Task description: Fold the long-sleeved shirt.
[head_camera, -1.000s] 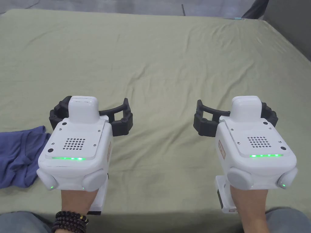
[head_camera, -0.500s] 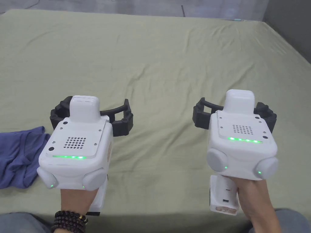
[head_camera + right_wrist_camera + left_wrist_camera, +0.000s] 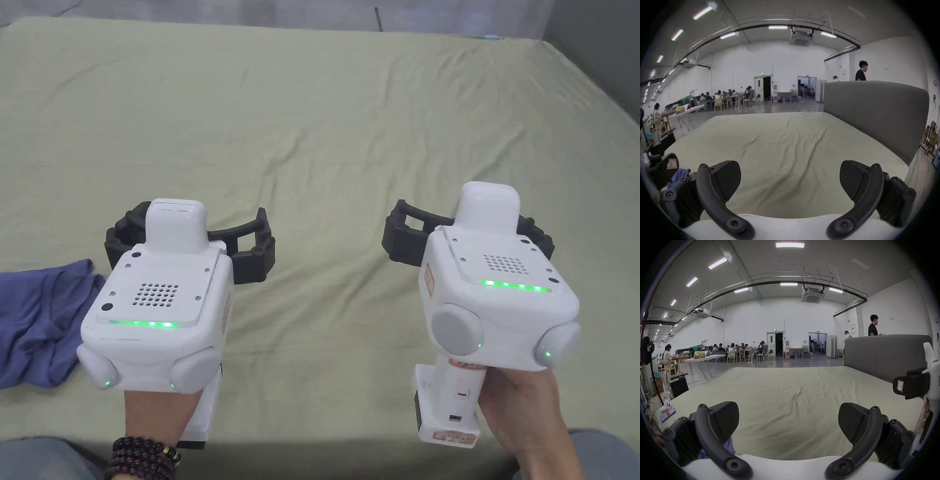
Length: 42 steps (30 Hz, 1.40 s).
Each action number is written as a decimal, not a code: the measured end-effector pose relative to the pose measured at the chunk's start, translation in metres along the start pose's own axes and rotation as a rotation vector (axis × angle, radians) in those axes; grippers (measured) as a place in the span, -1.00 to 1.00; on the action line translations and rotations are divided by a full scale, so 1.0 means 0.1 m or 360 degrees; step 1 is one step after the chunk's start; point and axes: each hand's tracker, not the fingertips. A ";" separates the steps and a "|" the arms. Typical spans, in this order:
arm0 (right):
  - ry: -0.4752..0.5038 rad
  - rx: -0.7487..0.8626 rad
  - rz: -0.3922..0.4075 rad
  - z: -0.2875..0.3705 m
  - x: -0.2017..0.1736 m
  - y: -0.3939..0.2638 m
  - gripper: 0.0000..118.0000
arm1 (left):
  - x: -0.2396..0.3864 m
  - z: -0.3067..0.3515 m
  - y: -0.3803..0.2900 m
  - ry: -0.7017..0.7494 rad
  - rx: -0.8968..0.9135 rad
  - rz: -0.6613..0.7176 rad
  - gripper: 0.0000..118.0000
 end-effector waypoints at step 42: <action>0.0211 0.0232 0.0139 0.03 0.29 -0.16 1.00 | 0.01 0.03 -0.06 0.0002 0.0096 -0.0004 1.00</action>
